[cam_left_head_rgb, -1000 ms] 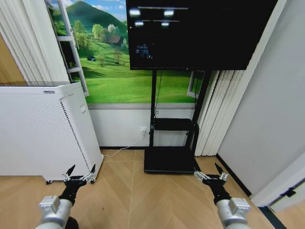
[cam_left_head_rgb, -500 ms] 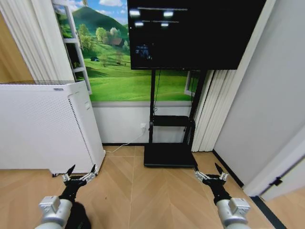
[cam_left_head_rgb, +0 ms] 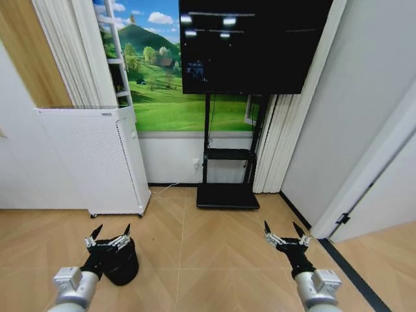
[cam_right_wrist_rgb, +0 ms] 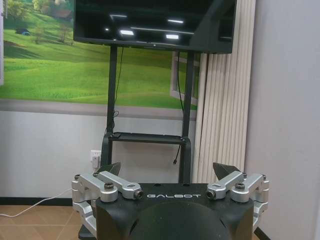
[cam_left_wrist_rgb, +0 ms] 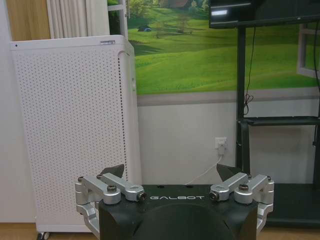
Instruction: Pick up the trash bin and place the garbage on the floor into it.
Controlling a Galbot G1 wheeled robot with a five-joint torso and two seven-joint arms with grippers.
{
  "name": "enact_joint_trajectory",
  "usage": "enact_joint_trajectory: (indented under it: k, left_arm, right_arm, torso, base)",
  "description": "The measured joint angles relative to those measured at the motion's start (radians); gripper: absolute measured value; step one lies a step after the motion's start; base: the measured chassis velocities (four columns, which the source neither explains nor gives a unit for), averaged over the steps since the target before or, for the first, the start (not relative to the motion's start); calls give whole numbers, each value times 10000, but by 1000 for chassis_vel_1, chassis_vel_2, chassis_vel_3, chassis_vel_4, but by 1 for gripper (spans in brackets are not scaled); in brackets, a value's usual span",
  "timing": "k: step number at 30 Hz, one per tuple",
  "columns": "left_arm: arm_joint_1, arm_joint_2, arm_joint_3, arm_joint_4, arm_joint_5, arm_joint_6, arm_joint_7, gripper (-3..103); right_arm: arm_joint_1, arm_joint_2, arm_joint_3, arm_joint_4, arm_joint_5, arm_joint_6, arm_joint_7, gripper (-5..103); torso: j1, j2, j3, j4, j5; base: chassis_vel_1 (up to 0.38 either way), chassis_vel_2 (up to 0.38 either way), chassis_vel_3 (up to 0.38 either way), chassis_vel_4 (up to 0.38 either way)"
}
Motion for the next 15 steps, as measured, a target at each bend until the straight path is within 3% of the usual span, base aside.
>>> enact_joint_trajectory:
  k: [15]
  left_arm:
    - [-2,1,-3,2,0,0,-6,100]
  right_arm:
    - [0,0,-1,0,0,0,0,100]
  torso:
    - [-1,-8,-6,-2,-3]
  base:
    - [362,-354,-353,353]
